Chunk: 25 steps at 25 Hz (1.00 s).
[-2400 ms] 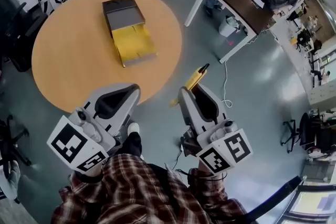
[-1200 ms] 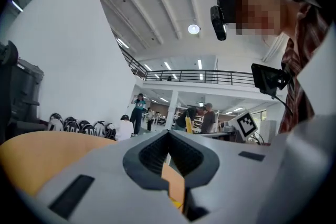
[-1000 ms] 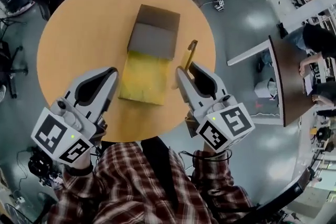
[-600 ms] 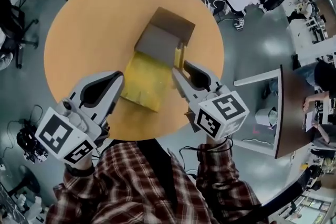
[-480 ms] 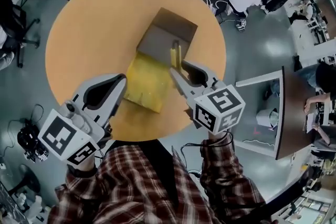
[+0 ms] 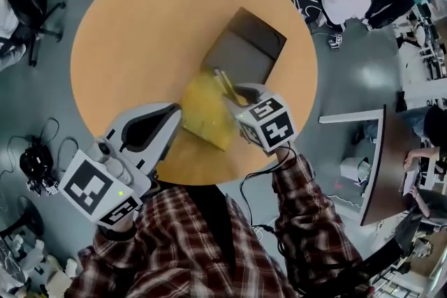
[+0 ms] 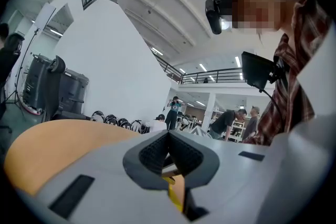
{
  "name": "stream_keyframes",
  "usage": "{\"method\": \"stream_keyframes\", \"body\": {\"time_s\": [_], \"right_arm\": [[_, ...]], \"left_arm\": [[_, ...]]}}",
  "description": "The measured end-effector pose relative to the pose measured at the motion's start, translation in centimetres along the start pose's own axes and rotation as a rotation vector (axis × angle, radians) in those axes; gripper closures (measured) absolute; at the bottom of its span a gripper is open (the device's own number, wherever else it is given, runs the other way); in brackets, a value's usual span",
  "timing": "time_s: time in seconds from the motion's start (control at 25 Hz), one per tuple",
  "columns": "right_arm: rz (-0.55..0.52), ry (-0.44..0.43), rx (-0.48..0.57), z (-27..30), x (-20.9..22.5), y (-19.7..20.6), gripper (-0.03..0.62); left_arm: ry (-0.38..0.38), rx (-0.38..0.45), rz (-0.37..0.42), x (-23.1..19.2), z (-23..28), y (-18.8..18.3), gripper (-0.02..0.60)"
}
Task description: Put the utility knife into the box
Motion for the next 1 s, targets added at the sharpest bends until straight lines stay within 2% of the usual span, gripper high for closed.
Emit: {"method": "stream_keyframes", "body": {"time_s": [0.28,0.56,0.84,1.0], "right_arm": [[-0.107,-0.041,-0.249,8.2,-1.1,2.6,0.47],[-0.179,-0.08,-0.419,12.6,-1.7,4.5,0.47],[-0.175,-0.114,-0.505,14.0,-1.8,5.7,0.47],[-0.17,-0.133,-0.505,14.1,-2.0,5.4,0.47]], "left_arm": [[-0.032,-0.007,-0.039,-0.7,-1.6,1.9,0.571],[-0.063,-0.015,-0.083,-1.6,-2.6,3.4,0.571],[-0.077,-0.015,-0.095,-1.7,-2.8,3.7,0.571],[-0.074,-0.01,-0.091,-1.4,-2.8,3.5,0.571]]}}
Point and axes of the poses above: the fingertips, and each gripper's own axes: z forward along the fingers, x to its right, y out of its underside, the point moved 2 cm from there along -z, backward along the fingers, and after that the axes turned 15 degrees about -x, right-handed, at the moved point
